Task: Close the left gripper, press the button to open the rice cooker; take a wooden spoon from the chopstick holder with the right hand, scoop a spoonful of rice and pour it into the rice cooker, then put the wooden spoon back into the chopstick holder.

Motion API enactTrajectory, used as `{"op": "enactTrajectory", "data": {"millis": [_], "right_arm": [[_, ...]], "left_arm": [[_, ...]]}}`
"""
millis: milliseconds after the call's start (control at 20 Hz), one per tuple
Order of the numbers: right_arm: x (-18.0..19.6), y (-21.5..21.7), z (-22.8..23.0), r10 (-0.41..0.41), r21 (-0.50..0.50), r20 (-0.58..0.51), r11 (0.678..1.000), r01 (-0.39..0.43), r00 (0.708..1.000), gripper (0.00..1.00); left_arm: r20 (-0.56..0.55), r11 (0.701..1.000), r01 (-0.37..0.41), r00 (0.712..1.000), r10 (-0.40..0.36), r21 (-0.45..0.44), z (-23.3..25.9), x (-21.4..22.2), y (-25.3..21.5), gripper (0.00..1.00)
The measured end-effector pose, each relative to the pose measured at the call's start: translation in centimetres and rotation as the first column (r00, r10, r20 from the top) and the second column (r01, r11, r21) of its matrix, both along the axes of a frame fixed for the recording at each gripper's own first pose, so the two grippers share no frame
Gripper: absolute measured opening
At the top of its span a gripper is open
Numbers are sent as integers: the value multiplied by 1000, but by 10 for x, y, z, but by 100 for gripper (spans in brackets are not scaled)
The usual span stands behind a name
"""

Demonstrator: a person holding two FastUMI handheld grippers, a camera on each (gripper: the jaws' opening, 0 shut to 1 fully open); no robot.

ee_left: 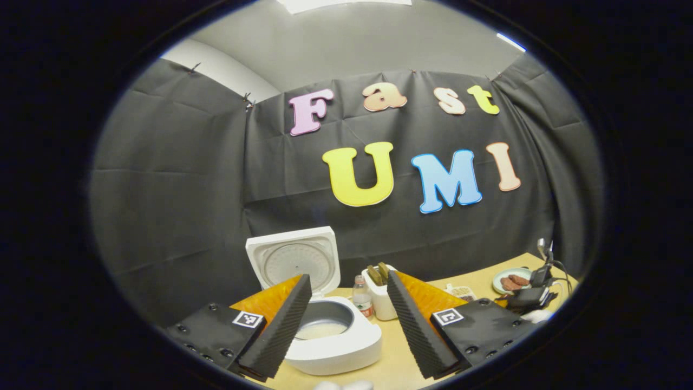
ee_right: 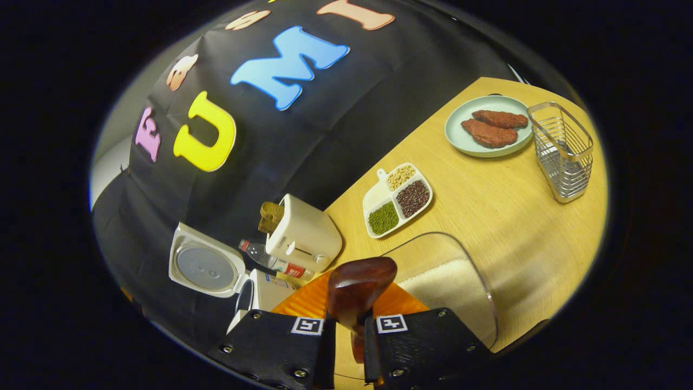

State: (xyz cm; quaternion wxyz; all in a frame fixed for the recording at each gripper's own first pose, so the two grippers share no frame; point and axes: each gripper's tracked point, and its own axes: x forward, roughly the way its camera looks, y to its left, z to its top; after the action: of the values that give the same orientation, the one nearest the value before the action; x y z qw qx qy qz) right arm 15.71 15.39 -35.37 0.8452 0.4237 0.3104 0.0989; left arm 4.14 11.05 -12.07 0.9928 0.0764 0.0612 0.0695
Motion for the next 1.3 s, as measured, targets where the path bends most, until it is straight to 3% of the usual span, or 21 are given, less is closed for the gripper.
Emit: {"op": "enactTrajectory", "data": {"millis": [250,800,1100,1300], "right_arm": [[4,-42,6,-109,119,-38,986,113,993,21],[3,-42,58,-128,196,-38,972,133,991,21],[23,26,134,-73,276,-22,958,77,997,21],[31,106,170,19,294,6,956,-20,1000,21]], "left_arm": [[-6,1000,1,1000,-1,-14,-2,1,-5,99],[22,1000,-8,1000,8,0,4,1,5,98],[17,999,-42,999,42,0,-8,-9,27,99],[30,996,-88,996,88,6,-11,-21,49,99]]}}
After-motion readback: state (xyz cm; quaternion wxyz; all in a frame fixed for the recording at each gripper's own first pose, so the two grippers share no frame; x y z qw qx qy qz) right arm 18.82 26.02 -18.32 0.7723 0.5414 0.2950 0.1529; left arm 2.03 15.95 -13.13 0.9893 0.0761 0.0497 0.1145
